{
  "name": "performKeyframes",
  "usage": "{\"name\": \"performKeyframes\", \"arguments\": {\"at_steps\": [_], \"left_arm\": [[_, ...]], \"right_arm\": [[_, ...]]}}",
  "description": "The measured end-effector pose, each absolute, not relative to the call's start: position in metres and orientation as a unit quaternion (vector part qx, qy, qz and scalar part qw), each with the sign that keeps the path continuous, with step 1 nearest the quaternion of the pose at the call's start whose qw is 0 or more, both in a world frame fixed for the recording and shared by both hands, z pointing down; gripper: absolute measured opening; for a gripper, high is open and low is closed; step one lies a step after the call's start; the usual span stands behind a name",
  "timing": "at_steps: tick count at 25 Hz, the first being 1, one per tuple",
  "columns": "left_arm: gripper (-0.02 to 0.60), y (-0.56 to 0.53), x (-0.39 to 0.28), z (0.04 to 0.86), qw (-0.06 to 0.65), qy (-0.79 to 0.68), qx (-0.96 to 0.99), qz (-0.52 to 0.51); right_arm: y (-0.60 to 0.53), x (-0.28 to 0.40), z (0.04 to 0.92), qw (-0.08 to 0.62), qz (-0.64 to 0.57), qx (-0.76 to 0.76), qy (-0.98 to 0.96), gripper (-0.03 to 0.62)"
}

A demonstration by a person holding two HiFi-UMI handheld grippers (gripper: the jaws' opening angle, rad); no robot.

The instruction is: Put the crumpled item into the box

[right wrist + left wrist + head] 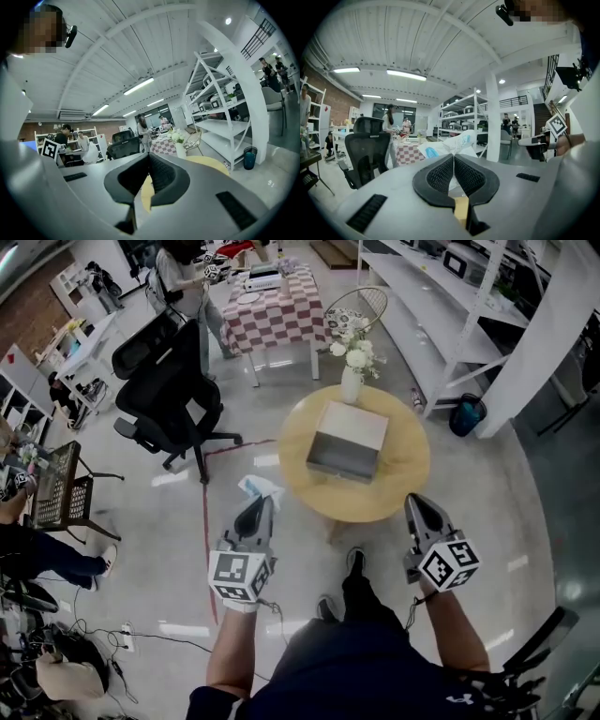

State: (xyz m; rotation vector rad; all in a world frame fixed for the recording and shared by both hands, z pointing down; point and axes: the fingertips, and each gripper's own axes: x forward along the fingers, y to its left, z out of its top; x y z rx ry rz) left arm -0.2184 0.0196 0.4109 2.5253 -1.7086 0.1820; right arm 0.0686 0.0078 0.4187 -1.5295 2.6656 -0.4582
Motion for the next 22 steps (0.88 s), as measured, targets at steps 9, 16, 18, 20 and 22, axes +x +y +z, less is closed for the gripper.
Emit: {"name": "performKeyframes", "arguments": {"at_steps": [9, 16, 18, 20, 22], "left_arm": [[0.018, -0.057, -0.218, 0.402, 0.034, -0.586, 0.807, 0.066], [0.018, -0.122, -0.206, 0.387, 0.025, -0.602, 0.796, 0.063], [0.018, -0.138, -0.202, 0.385, 0.024, -0.604, 0.794, 0.062], [0.018, -0.151, -0.195, 0.386, 0.026, -0.606, 0.793, 0.062], [0.018, -0.163, -0.187, 0.387, 0.028, -0.606, 0.792, 0.063]], "right_arm": [[-0.091, 0.058, 0.412, 0.030, -0.145, -0.454, 0.879, 0.002], [-0.167, 0.072, 0.402, 0.036, -0.142, -0.441, 0.886, 0.002], [-0.184, 0.076, 0.402, 0.035, -0.138, -0.440, 0.887, 0.002], [-0.197, 0.082, 0.403, 0.029, -0.135, -0.440, 0.887, 0.002], [-0.210, 0.088, 0.404, 0.029, -0.133, -0.438, 0.888, 0.002]]}}
